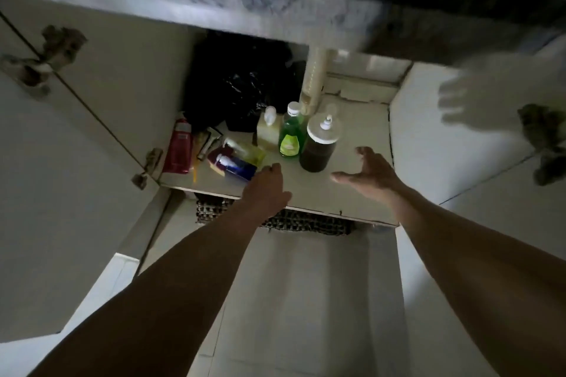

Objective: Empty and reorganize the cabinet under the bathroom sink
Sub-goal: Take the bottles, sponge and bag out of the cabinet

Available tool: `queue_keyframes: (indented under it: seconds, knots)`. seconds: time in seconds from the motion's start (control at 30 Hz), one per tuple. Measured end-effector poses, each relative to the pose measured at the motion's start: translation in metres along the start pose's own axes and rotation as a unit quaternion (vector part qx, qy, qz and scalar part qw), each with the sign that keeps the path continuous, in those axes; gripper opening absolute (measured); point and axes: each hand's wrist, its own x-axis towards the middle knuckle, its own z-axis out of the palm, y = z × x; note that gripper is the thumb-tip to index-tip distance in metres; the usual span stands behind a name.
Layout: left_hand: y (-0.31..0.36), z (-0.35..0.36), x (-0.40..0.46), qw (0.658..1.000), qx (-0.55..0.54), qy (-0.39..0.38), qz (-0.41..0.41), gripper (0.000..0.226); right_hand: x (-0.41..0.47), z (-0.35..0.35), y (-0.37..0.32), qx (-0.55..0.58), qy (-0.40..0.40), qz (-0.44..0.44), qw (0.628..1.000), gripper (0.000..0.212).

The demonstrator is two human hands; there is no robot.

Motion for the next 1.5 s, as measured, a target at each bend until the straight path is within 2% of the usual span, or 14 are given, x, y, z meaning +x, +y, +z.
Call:
queue_keyframes:
  seconds: [0.1, 0.23, 0.33, 0.47, 0.57, 0.67, 0.8, 0.93, 1.03, 1.13, 1.23, 1.33, 1.43, 1.5]
  knots:
    - [0.004, 0.045, 0.051, 0.999, -0.047, 0.003, 0.016, 0.091, 0.044, 0.013, 0.009, 0.038, 0.049, -0.023, 0.998, 0.112]
    - [0.013, 0.091, 0.116, 0.982, -0.165, 0.085, 0.043, 0.1, 0.097, 0.036, 0.011, 0.172, 0.109, -0.133, 0.97, 0.133]
    - [0.013, 0.117, 0.158, 0.959, -0.228, 0.159, 0.062, 0.103, 0.127, 0.051, 0.006, 0.169, 0.152, -0.154, 0.962, 0.111]
    - [0.016, 0.141, 0.19, 0.939, -0.254, 0.211, 0.095, 0.087, 0.157, 0.068, 0.0, 0.129, 0.176, -0.179, 0.959, 0.072]
    - [0.013, 0.151, 0.2, 0.934, -0.243, 0.243, 0.098, 0.081, 0.157, 0.079, 0.004, 0.121, 0.233, -0.183, 0.947, 0.073]
    - [0.002, 0.158, 0.197, 0.932, -0.235, 0.252, 0.117, 0.081, 0.14, 0.087, 0.013, 0.112, 0.251, -0.189, 0.943, 0.074]
    - [-0.011, 0.165, 0.172, 0.928, -0.254, 0.22, 0.162, 0.083, 0.107, 0.099, 0.019, 0.101, 0.261, -0.18, 0.943, 0.072]
    - [-0.028, 0.17, 0.143, 0.919, -0.298, 0.164, 0.198, 0.097, 0.065, 0.116, 0.027, 0.128, 0.239, -0.185, 0.944, 0.053]
    - [-0.033, 0.164, 0.121, 0.924, -0.284, 0.124, 0.224, 0.106, 0.043, 0.124, 0.031, 0.099, 0.24, -0.187, 0.947, 0.067]
    - [-0.032, 0.16, 0.09, 0.922, -0.257, 0.103, 0.269, 0.085, 0.016, 0.126, 0.037, 0.061, 0.229, -0.185, 0.954, 0.084]
    - [-0.032, 0.169, 0.058, 0.926, -0.231, 0.084, 0.286, 0.084, -0.009, 0.127, 0.049, 0.042, 0.199, -0.172, 0.964, 0.097]
    - [-0.033, 0.19, 0.038, 0.937, -0.191, 0.051, 0.287, 0.073, -0.026, 0.135, 0.066, 0.038, 0.157, -0.134, 0.978, 0.084]
    - [-0.037, 0.219, 0.031, 0.944, -0.181, 0.021, 0.276, 0.073, -0.035, 0.155, 0.083, -0.004, 0.112, -0.126, 0.986, 0.066]
    - [-0.041, 0.239, 0.033, 0.945, -0.176, 0.005, 0.276, 0.071, -0.037, 0.169, 0.093, -0.028, 0.091, -0.119, 0.988, 0.067]
